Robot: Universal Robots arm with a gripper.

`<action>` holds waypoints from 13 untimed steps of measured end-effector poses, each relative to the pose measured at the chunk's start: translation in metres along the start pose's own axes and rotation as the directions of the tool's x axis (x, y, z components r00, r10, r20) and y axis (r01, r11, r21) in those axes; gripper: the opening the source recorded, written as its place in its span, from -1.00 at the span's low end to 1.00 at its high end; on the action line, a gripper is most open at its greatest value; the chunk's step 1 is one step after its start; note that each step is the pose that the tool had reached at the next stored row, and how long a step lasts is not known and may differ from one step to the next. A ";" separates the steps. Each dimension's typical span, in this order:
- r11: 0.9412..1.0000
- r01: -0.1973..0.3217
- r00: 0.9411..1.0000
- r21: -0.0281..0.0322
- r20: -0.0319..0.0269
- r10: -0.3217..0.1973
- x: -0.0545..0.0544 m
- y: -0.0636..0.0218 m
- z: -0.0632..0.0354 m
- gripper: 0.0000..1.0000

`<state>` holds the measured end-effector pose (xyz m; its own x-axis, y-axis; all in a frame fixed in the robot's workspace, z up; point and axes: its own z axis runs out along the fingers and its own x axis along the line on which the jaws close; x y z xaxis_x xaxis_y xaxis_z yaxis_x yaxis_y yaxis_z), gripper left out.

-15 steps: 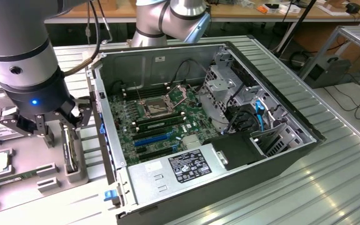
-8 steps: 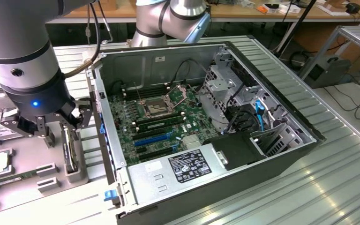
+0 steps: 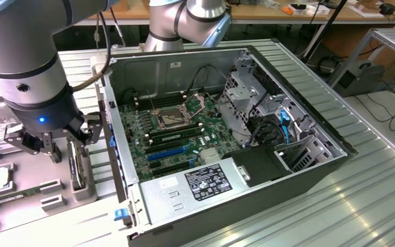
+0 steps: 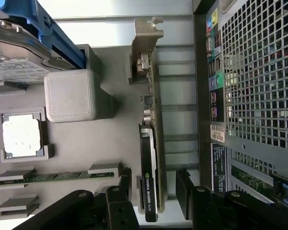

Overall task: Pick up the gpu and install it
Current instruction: 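Pick up the gpu and move the gpu toward the slot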

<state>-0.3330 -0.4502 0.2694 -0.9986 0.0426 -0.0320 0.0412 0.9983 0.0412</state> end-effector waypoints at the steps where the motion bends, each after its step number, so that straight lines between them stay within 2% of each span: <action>1: 1.000 0.000 1.000 0.000 0.000 0.000 0.000 -0.0001 0.0023 0.00; 13: 1.000 0.000 1.000 0.004 0.000 0.000 0.001 -0.0009 0.0211 0.00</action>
<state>-0.3337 -0.4502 0.2483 -0.9986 0.0425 -0.0322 0.0413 0.9984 0.0374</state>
